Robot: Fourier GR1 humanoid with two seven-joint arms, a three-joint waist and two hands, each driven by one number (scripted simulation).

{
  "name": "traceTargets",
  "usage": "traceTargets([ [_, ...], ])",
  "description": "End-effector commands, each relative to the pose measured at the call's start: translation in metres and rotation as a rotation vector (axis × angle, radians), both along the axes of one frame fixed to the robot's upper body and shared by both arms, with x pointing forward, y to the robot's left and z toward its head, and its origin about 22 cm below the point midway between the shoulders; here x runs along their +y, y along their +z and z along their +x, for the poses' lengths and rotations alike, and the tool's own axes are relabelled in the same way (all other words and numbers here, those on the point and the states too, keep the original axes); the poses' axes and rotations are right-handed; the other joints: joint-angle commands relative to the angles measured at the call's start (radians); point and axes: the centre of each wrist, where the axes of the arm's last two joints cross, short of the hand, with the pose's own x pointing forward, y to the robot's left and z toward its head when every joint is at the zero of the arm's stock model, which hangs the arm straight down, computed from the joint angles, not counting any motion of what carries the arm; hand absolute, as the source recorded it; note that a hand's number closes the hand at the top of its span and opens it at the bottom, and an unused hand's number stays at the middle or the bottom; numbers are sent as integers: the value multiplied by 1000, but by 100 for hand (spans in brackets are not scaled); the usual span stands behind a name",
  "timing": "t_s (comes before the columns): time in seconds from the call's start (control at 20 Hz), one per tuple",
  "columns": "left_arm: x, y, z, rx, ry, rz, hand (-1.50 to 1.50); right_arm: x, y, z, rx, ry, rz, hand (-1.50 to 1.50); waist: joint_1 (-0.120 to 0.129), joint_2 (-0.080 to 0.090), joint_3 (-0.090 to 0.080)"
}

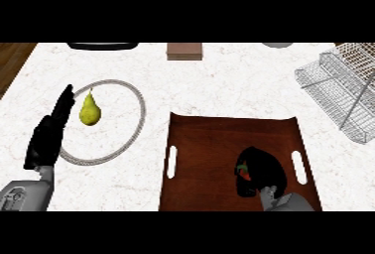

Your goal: Pick the bell pepper from the tray and place it in the tiered basket

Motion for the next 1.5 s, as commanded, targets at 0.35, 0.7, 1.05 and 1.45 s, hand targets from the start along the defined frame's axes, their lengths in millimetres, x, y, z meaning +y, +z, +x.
traceTargets([
  [0.35, -14, 10, 9, -27, -44, -13, 0, -34, 51, 88, -171, -548, 73, 150, 46, 32, 11],
  [0.7, -20, 16, 14, -61, -95, 7, 0, -83, 114, 141, -496, -906, 0, 150, 113, 57, 10],
  [1.05, -38, 17, 20, -45, -137, -4, 0, -99, 194, 171, -915, -1049, -191, 150, 138, 54, 6],
  [1.45, -37, 19, 28, -44, -134, 1, 0, -105, 245, 201, -1037, -1131, -471, 150, 127, 54, 7],
])
